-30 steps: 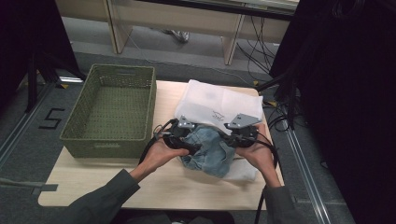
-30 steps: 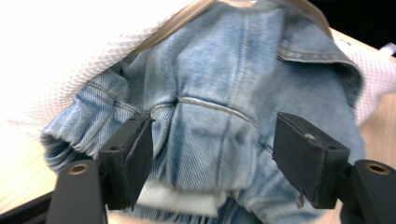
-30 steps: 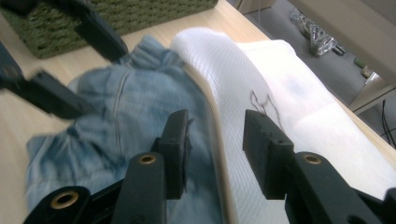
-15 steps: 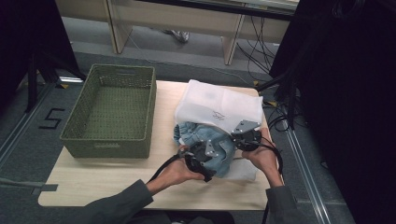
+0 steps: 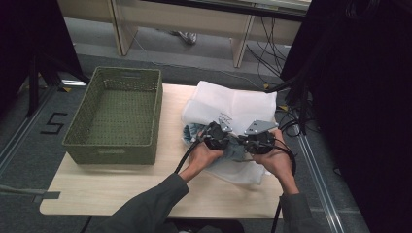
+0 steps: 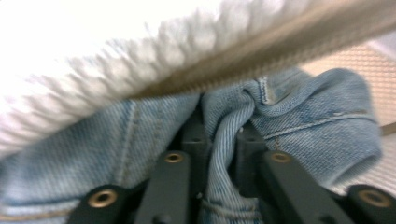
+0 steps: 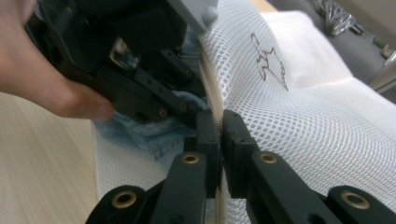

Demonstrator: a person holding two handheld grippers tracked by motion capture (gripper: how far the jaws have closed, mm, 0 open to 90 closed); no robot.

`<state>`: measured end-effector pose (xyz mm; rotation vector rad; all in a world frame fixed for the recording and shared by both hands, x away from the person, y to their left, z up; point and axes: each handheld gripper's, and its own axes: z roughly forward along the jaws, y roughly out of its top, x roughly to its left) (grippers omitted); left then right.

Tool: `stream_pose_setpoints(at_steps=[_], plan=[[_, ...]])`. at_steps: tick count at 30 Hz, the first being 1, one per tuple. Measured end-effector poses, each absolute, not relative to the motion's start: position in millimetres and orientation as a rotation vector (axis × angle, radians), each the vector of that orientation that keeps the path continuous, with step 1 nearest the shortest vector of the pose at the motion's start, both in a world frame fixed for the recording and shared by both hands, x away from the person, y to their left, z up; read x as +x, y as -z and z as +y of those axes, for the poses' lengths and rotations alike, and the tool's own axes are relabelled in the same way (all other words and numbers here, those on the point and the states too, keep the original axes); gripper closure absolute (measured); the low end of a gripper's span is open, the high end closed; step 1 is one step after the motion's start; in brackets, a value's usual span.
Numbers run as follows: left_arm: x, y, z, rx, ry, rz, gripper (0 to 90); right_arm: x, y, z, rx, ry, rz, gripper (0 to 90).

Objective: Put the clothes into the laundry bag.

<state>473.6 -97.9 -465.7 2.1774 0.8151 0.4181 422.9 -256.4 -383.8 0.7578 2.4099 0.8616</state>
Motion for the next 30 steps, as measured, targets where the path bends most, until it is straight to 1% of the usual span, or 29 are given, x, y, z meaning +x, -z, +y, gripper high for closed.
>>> stream_pose_setpoints(at_steps=[3, 5, 7, 9, 12, 13, 15, 18, 20, 21, 22, 24, 27, 30], plan=[[464, 468, -96, 2.153, -0.389, 0.801, 59.2, 425, 393, -259, 0.779, -0.852, 2.434, 87.3], [458, 463, -90, 2.129, -0.338, 0.797, 49.3, 426, 397, -260, 0.794, -0.860, 2.439, 87.2], [450, 455, -76, 2.141, -0.309, 0.772, 42.3, 427, 397, -262, 0.775, -0.863, 2.439, 87.1], [443, 448, -64, 2.169, -0.319, 0.752, 34.3, 426, 397, -263, 0.797, -0.865, 2.430, 87.0], [430, 439, -41, 2.185, -0.369, 0.706, 28.2, 426, 397, -263, 0.790, -0.864, 2.434, 86.9], [428, 438, -34, 2.193, -0.375, 0.689, 27.6, 426, 397, -263, 0.807, -0.865, 2.437, 86.9], [426, 446, -27, 2.226, -0.373, 0.680, 25.4, 426, 398, -261, 0.788, -0.862, 2.434, 86.9], [429, 463, -32, 2.255, -0.357, 0.688, 26.3, 426, 397, -259, 0.786, -0.858, 2.437, 86.9], [432, 475, -41, 2.314, -0.331, 0.659, 32.0, 426, 397, -257, 0.789, -0.860, 2.433, 86.8], [433, 482, -47, 2.349, -0.334, 0.644, 39.4, 427, 396, -257, 0.753, -0.860, 2.432, 86.9], [434, 486, -50, 2.377, -0.354, 0.629, 49.6, 425, 396, -256, 0.768, -0.862, 2.437, 86.9], [439, 489, -57, 2.379, -0.392, 0.667, 64.1, 425, 396, -255, 0.770, -0.866, 2.440, 86.9], [442, 481, -62, 2.317, -0.395, 0.729, 73.8, 424, 397, -251, 0.763, -0.871, 2.464, 86.9], [446, 468, -66, 2.229, -0.407, 0.777, 76.2, 422, 391, -249, 0.733, -0.907, 2.457, 87.0]])
